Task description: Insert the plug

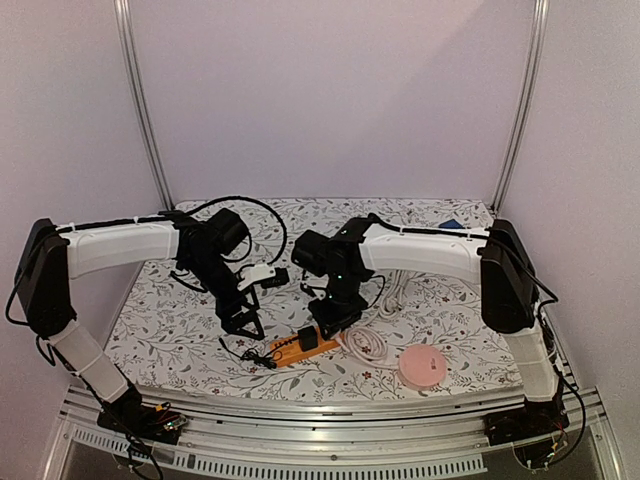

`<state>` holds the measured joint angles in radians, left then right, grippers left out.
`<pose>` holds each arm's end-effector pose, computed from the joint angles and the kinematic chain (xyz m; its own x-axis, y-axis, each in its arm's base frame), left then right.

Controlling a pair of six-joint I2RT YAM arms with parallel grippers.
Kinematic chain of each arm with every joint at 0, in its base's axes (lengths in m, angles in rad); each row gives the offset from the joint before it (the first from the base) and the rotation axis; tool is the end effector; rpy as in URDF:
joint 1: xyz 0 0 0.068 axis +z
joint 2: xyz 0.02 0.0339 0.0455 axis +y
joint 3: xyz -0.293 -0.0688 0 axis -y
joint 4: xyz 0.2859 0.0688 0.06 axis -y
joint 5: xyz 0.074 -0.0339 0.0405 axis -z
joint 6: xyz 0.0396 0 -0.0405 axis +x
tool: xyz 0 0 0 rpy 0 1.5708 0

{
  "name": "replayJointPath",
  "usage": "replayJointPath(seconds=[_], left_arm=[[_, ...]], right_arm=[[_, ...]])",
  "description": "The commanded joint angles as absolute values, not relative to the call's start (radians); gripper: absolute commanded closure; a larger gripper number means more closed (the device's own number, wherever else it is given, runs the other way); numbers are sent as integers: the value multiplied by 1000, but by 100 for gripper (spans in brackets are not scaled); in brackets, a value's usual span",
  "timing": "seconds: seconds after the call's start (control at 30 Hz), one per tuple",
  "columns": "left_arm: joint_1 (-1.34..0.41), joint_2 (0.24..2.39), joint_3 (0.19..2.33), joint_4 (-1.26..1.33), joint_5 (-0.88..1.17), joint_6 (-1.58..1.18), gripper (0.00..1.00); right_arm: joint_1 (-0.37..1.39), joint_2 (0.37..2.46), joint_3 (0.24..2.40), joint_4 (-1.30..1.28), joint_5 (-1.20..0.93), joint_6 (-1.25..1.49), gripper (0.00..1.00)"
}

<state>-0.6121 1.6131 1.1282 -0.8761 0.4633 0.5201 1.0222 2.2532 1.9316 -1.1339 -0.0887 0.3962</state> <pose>0.2649 -0.2076 0.2190 -0.4013 0.8250 -0.3979 0.9100 0.3097 -0.2758 0.2619 0.4353 0.1947 -0.8079 -0.5848 -0.0722 -0.5891 0.7983 0.1256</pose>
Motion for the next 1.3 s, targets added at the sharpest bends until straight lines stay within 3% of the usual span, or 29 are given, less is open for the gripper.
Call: replayJointPath(seconds=[0.0,0.4,0.5,0.7,1.27], left_arm=[[-598,1633,1111,-865,456,523,0],[-598,1655,1105,-865,482,520,2],[-597,1689,1104,-864,489,524,9],[-561,1785,1132,-851,440,516,31],[-680,1934,1094,-794,531,458,40]], right_arm=[[1026,2344,1946,-1181,-5,425,100],[1037,2369,1993,-1265,42,451,100],[1038,2361,1982,-1273,17,449,99],[1038,2336,1990,-1282,15,449,100],[1032,2340,1992,-1248,12,444,99]])
